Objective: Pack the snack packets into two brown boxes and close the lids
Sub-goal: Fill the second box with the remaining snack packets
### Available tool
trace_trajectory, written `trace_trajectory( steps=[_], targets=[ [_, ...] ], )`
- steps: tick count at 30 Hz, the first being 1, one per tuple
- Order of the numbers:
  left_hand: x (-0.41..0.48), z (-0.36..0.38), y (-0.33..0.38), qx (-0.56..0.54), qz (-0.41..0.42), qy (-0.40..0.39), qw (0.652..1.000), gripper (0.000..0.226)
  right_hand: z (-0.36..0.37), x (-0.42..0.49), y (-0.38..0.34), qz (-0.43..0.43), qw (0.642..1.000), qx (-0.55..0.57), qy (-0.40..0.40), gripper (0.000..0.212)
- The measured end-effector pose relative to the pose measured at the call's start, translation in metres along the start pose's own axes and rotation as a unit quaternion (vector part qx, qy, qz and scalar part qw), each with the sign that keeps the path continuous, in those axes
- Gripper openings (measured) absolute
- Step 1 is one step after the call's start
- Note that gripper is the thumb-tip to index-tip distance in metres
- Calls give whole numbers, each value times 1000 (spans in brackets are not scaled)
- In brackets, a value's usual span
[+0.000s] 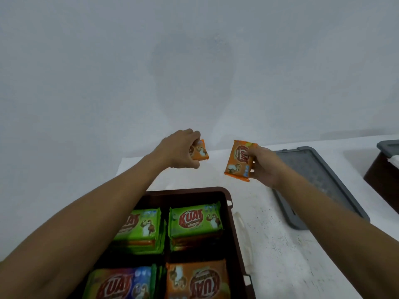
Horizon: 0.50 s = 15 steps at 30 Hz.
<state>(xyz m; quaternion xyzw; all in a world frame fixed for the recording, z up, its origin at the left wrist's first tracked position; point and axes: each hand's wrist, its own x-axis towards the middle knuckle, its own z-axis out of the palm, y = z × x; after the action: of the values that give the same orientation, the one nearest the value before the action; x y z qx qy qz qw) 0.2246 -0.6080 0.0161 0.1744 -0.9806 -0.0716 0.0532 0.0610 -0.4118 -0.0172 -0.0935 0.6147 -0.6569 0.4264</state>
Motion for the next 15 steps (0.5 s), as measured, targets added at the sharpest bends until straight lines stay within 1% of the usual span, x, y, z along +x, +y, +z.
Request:
trace_trajectory(
  steps=[2,4,6,8,10,13,15],
  targets=[
    [-16,-15,-1,-25,4,35,999,48,7,-15,-4,-29,999,28,15,25],
    [-35,-28,-1,-54,5,51,997,47,15,-31,-8,-73,997,25,32,31],
    [-58,-37,-2,-86,6,42,995,51,26,-50,-11,-122,991,-19,44,39],
    [-83,-41,-5,-105,6,21,994,59,39,-74,-13,-166,980,-103,35,41],
    [-113,-38,-9,-110,0,10,994,66,54,-101,-9,-201,959,-197,-9,35],
    [-151,-30,-16,-147,-7,-22,989,63,73,-136,2,-221,928,-279,-108,30],
    [-173,-28,-16,-164,4,-49,985,61,83,-149,13,-218,894,-351,-173,31]
  ],
)
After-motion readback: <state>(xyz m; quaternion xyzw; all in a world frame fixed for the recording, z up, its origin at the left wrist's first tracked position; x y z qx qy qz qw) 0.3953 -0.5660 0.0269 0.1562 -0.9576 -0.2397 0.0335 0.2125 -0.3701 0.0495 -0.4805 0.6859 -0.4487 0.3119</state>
